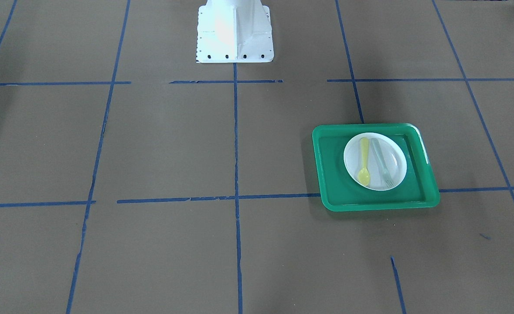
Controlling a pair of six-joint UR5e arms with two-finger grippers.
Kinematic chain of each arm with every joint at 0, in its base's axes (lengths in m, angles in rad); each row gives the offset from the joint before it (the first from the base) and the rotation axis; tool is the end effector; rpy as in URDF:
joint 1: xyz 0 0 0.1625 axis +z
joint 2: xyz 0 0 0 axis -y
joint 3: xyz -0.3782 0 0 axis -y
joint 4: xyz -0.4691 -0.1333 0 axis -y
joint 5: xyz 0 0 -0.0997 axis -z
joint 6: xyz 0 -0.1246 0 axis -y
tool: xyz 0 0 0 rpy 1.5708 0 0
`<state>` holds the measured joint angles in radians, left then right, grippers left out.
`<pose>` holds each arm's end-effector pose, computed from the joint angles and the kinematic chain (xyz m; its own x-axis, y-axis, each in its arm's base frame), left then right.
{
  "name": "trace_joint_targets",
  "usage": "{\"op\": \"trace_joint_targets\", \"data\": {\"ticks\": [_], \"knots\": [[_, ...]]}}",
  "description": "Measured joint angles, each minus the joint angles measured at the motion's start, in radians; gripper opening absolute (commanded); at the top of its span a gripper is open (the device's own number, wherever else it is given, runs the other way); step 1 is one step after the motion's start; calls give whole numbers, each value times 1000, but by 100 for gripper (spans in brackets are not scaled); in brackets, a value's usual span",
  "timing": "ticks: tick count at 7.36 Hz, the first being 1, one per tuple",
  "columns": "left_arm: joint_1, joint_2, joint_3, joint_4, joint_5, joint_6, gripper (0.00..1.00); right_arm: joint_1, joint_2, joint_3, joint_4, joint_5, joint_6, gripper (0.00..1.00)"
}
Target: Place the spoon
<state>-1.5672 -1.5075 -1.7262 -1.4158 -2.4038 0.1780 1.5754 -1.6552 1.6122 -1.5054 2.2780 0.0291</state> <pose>-0.0392 -0.5376 0.5867 0.6616 0.1333 -0.7380 -0.1227 0.9901 0.0689 0.0548 -0.5383 0.6520 0.7598 0.0180 0.6499 -0.0267 0.9996 0.0035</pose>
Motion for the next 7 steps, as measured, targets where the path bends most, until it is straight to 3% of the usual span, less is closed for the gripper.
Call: {"op": "trace_joint_targets", "data": {"ticks": [7], "knots": [[1, -33, -5, -49, 6, -4, 100, 0, 0, 0, 0, 0, 0, 100]]}}
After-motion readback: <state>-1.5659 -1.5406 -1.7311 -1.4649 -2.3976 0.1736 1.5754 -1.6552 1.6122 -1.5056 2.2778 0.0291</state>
